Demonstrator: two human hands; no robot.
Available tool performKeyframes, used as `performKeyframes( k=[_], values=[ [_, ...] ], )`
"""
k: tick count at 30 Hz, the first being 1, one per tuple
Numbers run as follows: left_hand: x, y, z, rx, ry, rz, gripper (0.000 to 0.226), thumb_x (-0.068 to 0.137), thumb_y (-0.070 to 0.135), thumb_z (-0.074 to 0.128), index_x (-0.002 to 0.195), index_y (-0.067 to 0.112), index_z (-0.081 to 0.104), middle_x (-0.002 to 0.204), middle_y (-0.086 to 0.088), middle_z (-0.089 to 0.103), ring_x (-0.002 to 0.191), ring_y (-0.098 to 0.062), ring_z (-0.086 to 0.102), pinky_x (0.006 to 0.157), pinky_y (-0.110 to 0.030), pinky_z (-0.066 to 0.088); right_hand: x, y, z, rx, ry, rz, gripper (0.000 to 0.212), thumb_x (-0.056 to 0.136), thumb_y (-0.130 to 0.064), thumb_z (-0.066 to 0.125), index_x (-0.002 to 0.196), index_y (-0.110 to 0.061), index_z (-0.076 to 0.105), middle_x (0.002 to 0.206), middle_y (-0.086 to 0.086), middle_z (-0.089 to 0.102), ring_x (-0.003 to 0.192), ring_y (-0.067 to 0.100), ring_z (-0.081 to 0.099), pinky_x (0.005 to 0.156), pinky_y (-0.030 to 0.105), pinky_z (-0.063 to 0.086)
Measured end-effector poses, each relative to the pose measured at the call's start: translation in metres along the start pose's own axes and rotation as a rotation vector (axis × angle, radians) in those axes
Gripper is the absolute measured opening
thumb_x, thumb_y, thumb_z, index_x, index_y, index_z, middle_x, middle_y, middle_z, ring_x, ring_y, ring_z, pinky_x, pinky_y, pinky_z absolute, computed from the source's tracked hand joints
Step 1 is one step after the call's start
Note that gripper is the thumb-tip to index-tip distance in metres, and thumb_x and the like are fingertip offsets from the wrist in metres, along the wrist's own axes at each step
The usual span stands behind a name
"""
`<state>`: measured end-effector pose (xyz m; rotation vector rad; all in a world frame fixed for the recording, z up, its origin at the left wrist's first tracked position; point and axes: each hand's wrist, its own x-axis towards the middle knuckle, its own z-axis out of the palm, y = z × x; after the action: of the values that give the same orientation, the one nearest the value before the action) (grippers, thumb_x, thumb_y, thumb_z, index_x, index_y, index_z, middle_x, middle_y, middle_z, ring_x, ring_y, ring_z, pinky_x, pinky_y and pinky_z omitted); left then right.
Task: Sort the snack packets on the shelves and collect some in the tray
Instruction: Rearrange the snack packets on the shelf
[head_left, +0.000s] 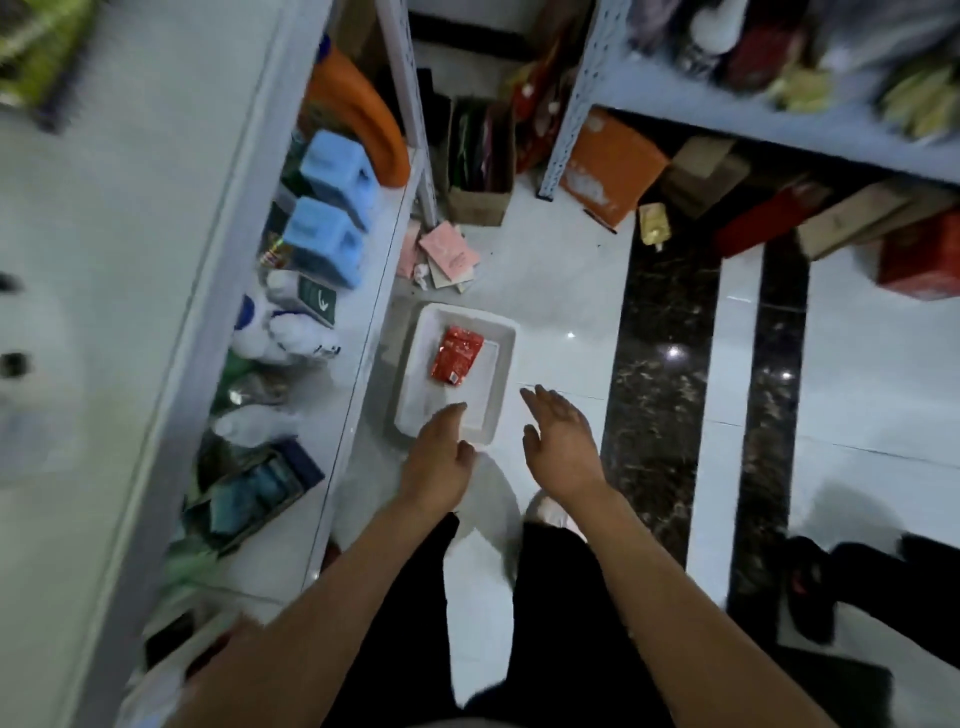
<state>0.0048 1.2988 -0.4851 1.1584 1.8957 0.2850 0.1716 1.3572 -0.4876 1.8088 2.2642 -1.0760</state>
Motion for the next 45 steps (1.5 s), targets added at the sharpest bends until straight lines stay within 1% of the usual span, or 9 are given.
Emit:
performKeyframes(
  k=[4,7,11,14,19,24,30,37,45],
  values=[
    [-0.109,0.017,-0.020,0.050,0.150,0.077,0.052,0.093,0.011,0.049,0.144,0.013,0.041,0.141,-0.013,0.049,0.125,-0.032,0.051,0.104,-0.038,0.042,-0.083,-0.031,-0.024,0.098,0.108,-0.170,0.052,0.093,-0.013,0.055,0.144,-0.014,0.048,0.150,0.013,0.045,0.141,0.032,0.038,0.118,0.046,0.028],
    [-0.181,0.028,-0.015,0.085,0.352,0.132,0.051,0.089,0.013,0.047,0.140,0.005,0.046,0.141,-0.017,0.050,0.129,-0.032,0.049,0.107,-0.040,0.042,-0.133,-0.046,-0.032,0.139,0.135,-0.360,0.048,0.090,-0.013,0.058,0.138,-0.014,0.055,0.145,0.014,0.050,0.136,0.034,0.044,0.115,0.047,0.033],
    [-0.265,0.040,0.001,0.046,0.561,-0.017,0.055,0.091,0.016,0.045,0.145,0.011,0.039,0.151,-0.008,0.037,0.141,-0.023,0.034,0.113,-0.024,0.020,-0.187,-0.062,-0.047,0.074,0.143,-0.635,0.046,0.089,-0.012,0.063,0.134,-0.016,0.059,0.143,0.012,0.053,0.134,0.033,0.047,0.114,0.043,0.031],
    [-0.327,0.047,0.005,0.043,0.736,-0.045,0.059,0.088,0.023,0.038,0.146,0.014,0.039,0.153,-0.005,0.035,0.142,-0.022,0.032,0.116,-0.031,0.024,-0.230,-0.079,-0.053,0.074,0.154,-0.804,0.043,0.091,-0.015,0.060,0.133,-0.017,0.060,0.143,0.010,0.053,0.134,0.030,0.047,0.112,0.044,0.033],
    [-0.417,0.049,-0.015,0.027,1.007,-0.125,0.055,0.092,0.015,0.049,0.146,0.014,0.039,0.153,-0.003,0.036,0.142,-0.018,0.031,0.116,-0.033,0.027,-0.296,-0.128,-0.047,0.146,0.085,-1.031,0.044,0.096,-0.025,0.045,0.139,-0.020,0.053,0.147,0.004,0.049,0.140,0.021,0.039,0.116,0.041,0.030],
    [-0.504,0.026,-0.026,0.029,1.183,-0.208,0.058,0.089,0.022,0.044,0.147,0.019,0.037,0.154,0.001,0.034,0.143,-0.014,0.028,0.118,-0.034,0.025,-0.369,-0.188,-0.030,0.206,0.033,-1.239,0.044,0.092,-0.025,0.043,0.131,-0.014,0.059,0.136,0.009,0.059,0.129,0.030,0.053,0.110,0.040,0.030],
    [-0.615,-0.013,-0.032,0.088,1.388,-0.250,0.055,0.094,0.020,0.048,0.147,0.023,0.036,0.151,0.012,0.029,0.140,-0.002,0.020,0.115,-0.019,0.008,-0.464,-0.252,-0.001,0.212,0.033,-1.471,0.043,0.097,-0.025,0.040,0.138,-0.023,0.052,0.146,0.004,0.050,0.138,0.022,0.039,0.115,0.038,0.024],
    [-0.778,-0.077,-0.018,0.132,1.590,-0.263,0.053,0.092,0.018,0.049,0.145,0.019,0.041,0.152,0.002,0.038,0.141,-0.012,0.031,0.115,-0.031,0.027,-0.625,-0.320,0.043,0.242,0.012,-1.673,0.044,0.097,-0.021,0.042,0.139,-0.020,0.052,0.148,0.003,0.047,0.141,0.017,0.030,0.117,0.041,0.027],
    [-0.955,-0.134,-0.006,0.260,1.745,-0.327,0.051,0.090,0.015,0.048,0.142,0.013,0.045,0.149,-0.002,0.042,0.139,-0.015,0.035,0.115,-0.031,0.029,-0.804,-0.386,0.090,0.290,0.017,-1.859,0.044,0.096,-0.014,0.050,0.139,-0.020,0.053,0.148,0.003,0.048,0.141,0.022,0.036,0.115,0.038,0.028]
  ],
)
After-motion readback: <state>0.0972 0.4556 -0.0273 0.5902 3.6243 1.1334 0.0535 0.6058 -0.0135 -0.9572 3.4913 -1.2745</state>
